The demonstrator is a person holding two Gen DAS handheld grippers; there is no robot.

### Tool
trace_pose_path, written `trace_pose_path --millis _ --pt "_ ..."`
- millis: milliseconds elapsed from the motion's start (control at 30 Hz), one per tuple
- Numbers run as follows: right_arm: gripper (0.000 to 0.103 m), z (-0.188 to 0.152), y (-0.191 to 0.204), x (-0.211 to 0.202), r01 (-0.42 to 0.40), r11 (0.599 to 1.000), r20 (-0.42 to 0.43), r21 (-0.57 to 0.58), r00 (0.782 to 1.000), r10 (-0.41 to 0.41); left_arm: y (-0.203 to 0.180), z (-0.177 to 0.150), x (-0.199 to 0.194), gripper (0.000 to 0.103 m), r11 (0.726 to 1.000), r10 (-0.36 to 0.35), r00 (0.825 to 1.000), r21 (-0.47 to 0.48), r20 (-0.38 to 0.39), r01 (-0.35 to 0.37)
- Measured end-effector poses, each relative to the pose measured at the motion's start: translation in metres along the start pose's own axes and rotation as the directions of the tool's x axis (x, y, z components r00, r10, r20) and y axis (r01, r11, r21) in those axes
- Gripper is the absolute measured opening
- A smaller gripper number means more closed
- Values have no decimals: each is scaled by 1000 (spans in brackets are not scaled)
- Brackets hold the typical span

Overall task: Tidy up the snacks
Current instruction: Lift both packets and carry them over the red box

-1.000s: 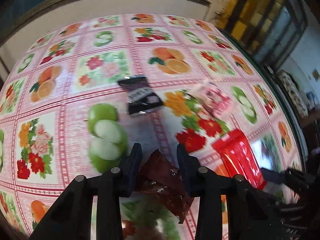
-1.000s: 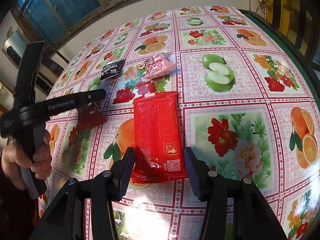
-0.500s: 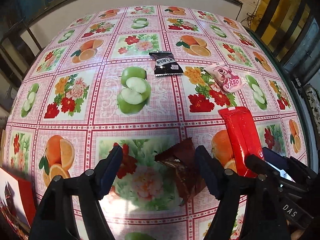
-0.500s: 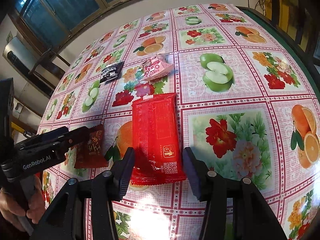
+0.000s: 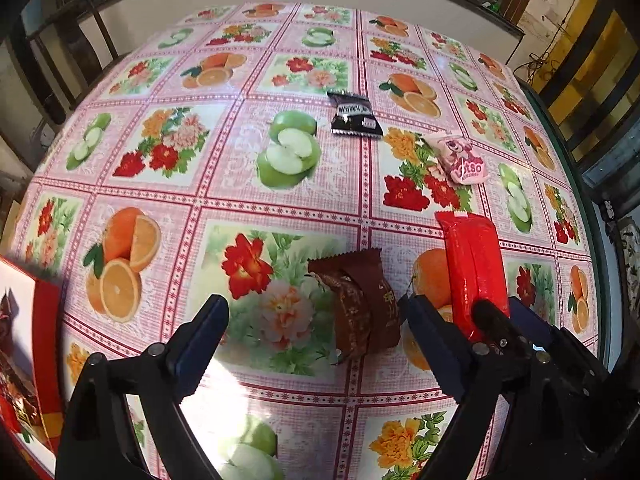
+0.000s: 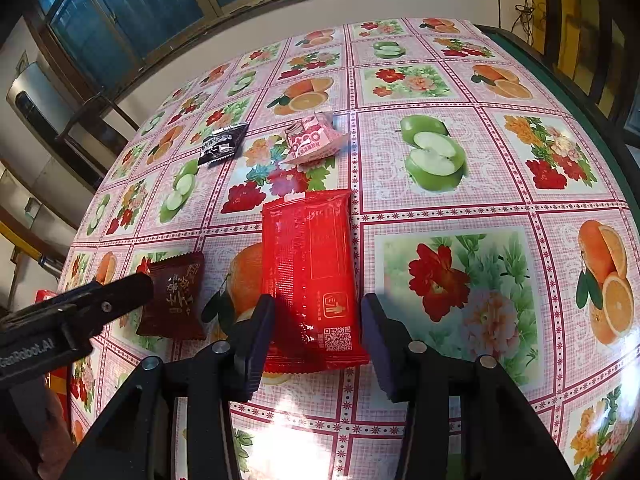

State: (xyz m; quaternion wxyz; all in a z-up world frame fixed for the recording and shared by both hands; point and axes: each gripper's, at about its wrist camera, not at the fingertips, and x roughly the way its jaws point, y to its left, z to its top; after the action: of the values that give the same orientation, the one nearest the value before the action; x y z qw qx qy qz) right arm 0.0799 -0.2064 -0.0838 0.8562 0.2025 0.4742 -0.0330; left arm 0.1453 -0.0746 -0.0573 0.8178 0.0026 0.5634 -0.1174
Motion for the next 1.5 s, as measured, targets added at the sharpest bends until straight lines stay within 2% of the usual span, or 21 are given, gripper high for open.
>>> trace_pose_path --millis 200,300,367,567,700,867,967,1033,1300,1500 --pt "48 0 -2 0 -11 1000 0 8 1000 11 -6 1 19 90 998 -39 999 -53 -37 37" --pt "47 0 -2 -1 -10 1000 -5 8 1000 11 -8 3 26 90 998 -30 999 -58 -39 28" --pt "47 -1 -2 -2 0 1000 -10 8 1000 0 -12 4 28 90 1000 4 1000 -30 -24 -5" --pt "47 -1 0 -2 21 1000 -10 -4 1000 -21 -12 8 31 88 1000 17 1000 -10 4 -17" --pt "47 -1 0 -2 21 1000 -11 -5 1000 -21 -12 7 29 77 999 38 999 1 26 -38" --pt "47 0 0 -2 24 1000 -11 -6 1000 -24 -22 -3 28 68 995 87 993 47 84 -91" --pt "46 -1 -1 -2 25 1000 -11 -5 1000 -25 -25 -6 25 53 995 66 993 66 100 -73" --pt "45 -1 -1 -1 25 1000 -10 -5 1000 -25 -24 -6 24 39 995 69 991 70 114 -77" --pt "43 -1 0 -1 33 999 -4 -14 999 -33 -15 -6 21 36 996 22 992 78 125 -32" --pt "41 0 0 -2 30 999 -2 -11 1000 -30 2 -8 16 35 999 -20 993 44 116 15"
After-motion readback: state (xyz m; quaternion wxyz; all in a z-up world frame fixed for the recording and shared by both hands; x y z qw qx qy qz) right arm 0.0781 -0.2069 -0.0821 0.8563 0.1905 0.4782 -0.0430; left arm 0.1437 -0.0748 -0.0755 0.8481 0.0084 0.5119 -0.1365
